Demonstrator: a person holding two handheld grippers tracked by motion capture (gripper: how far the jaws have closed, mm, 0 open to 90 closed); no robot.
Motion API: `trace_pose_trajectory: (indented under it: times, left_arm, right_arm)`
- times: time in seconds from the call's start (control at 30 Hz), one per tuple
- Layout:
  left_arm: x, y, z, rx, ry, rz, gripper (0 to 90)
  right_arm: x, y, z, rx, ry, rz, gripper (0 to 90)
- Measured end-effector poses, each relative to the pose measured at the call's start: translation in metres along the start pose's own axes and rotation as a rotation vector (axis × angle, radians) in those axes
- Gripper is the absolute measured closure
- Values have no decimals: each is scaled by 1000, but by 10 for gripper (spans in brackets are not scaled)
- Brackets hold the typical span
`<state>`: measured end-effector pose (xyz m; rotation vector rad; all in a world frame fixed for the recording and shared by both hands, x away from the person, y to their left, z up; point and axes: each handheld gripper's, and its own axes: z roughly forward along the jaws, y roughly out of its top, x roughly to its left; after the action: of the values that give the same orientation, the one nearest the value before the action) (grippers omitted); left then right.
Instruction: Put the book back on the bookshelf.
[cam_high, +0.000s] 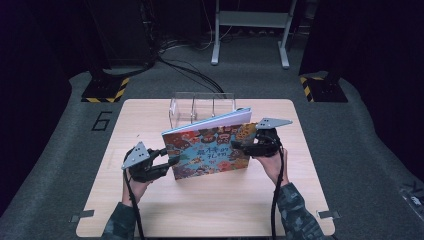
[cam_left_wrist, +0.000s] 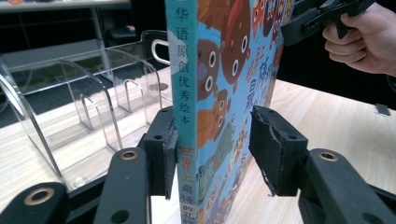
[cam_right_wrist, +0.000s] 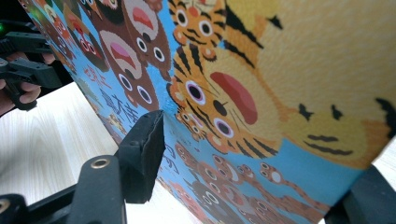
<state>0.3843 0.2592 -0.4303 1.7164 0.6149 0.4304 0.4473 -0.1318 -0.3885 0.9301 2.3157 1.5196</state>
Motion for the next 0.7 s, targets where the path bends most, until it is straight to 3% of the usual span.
trace_pose_trajectory:
  times: [0.17, 0.37, 0.5, 0.53, 0.7]
  left_arm:
    - [0, 3, 1, 11, 5, 9, 551]
    - [2, 9, 1, 40, -2, -22, 580]
    - [2, 13, 1, 58, -3, -18, 583]
    - [3, 15, 2, 55, -16, -33, 581]
    - [2, 23, 1, 20, -21, -23, 574]
  right_arm:
    - [0, 0, 0, 5, 0, 1, 372]
    - [-1, 2, 0, 28, 8, -5, 371]
    - [-1, 2, 0, 29, 7, -4, 370]
    - [-1, 2, 0, 29, 6, -6, 370]
    - [0, 4, -1, 33, 7, -5, 370]
